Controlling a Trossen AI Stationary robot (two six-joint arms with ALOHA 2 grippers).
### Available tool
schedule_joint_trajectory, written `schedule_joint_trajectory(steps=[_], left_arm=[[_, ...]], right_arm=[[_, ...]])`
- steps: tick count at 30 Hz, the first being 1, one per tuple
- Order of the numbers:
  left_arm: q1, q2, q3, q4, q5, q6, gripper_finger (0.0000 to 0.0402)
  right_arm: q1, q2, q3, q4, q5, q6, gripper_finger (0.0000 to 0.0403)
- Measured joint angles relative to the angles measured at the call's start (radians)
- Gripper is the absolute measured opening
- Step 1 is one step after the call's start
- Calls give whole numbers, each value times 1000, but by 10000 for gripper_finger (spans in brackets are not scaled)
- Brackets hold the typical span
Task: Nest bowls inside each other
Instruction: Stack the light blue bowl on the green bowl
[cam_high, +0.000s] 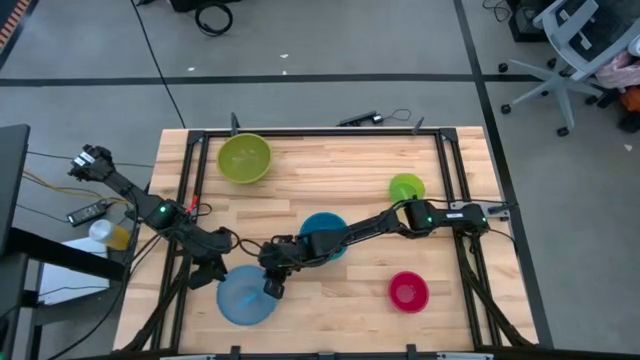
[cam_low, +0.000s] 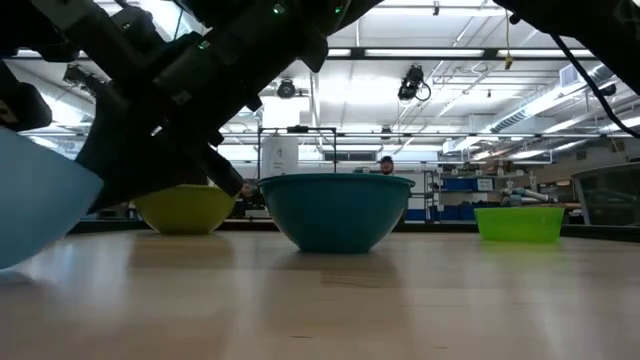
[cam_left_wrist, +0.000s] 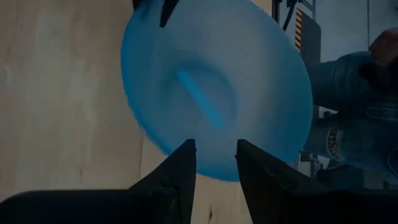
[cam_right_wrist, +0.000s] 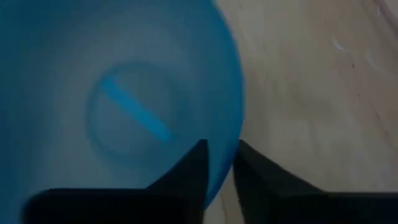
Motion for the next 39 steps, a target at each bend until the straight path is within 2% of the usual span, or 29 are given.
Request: schedule_joint_trajectory(steps=[3, 6, 12, 15, 18, 22, 25, 27, 31, 39], left_arm=[[0, 0, 0, 1, -27, -6, 117], [0, 0, 0, 44, -79, -31, 116], [0, -1, 71, 78, -159, -8, 116], [0, -1, 138, 49, -220, 29, 116], [0, 0, 226, 17, -346, 112, 116], [0, -1, 363, -48, -595, 258, 116], [26, -1, 465, -161, -782, 285, 116], [69, -1, 531, -280, -853, 277, 118], [202, -1, 610, -441, -879, 282, 137], [445, 20, 610, -442, -874, 365, 220]], right_arm=[[-5, 0, 0, 8, -10, -8, 17], [-10, 0, 0, 6, 14, 21, 17], [-14, -81, -2, -14, 222, 37, 11], [-32, -139, 0, -96, 319, 53, 11], [-62, -182, 0, -210, 415, 67, 11], [-102, -231, 0, -316, 504, 66, 11], [-130, -262, 0, -375, 567, 66, 11], [-150, -281, -1, -395, 611, 53, 11], [-202, -321, -1, -369, 657, -34, 11], [-306, -317, -1, -254, 574, -223, 11]])
